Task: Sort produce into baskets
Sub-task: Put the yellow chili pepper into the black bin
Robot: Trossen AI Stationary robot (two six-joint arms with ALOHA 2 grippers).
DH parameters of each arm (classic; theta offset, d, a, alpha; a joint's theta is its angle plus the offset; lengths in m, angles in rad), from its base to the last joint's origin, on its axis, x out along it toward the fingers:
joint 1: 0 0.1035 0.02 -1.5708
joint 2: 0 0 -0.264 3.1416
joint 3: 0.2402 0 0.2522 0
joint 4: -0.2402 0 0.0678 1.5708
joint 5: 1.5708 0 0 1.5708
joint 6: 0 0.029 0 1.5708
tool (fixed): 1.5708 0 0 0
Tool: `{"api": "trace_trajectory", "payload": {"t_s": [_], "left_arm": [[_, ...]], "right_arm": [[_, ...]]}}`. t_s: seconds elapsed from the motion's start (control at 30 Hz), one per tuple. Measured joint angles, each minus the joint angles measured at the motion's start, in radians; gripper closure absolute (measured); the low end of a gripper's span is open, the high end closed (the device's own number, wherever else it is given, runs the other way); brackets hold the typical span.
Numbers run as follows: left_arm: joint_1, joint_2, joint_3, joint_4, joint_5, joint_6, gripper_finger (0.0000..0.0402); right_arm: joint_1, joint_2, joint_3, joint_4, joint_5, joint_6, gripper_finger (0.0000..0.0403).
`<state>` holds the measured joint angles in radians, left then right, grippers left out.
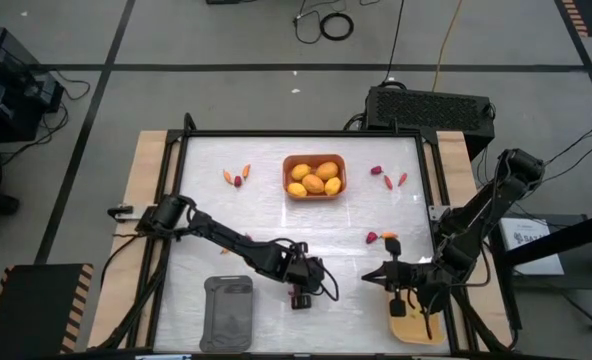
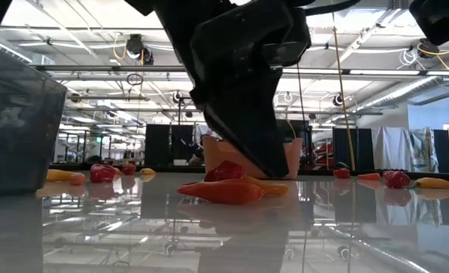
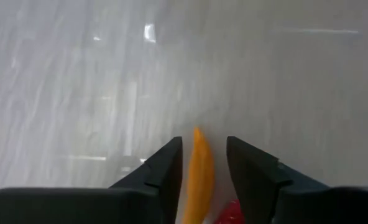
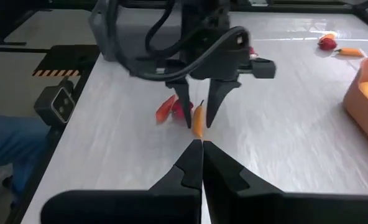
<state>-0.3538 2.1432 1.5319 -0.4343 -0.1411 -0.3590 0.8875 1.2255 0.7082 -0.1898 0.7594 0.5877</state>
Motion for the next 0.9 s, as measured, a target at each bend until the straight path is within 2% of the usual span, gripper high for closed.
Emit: {"api": "trace_trajectory", "payload": {"t_s": [0.57,0.9], "left_arm": [[0.0,0.045,0.0,0.04,0.008,0.001,0.0285],[0.001,0.04,0.001,0.034,0.001,0.008,0.0385]], "right_arm": [[0.0,0.0,0.0,0.016,0.004,0.002,0.0403],[0.0,0.0,0.0,0.034,0.003,0.002,0.0403]]}}
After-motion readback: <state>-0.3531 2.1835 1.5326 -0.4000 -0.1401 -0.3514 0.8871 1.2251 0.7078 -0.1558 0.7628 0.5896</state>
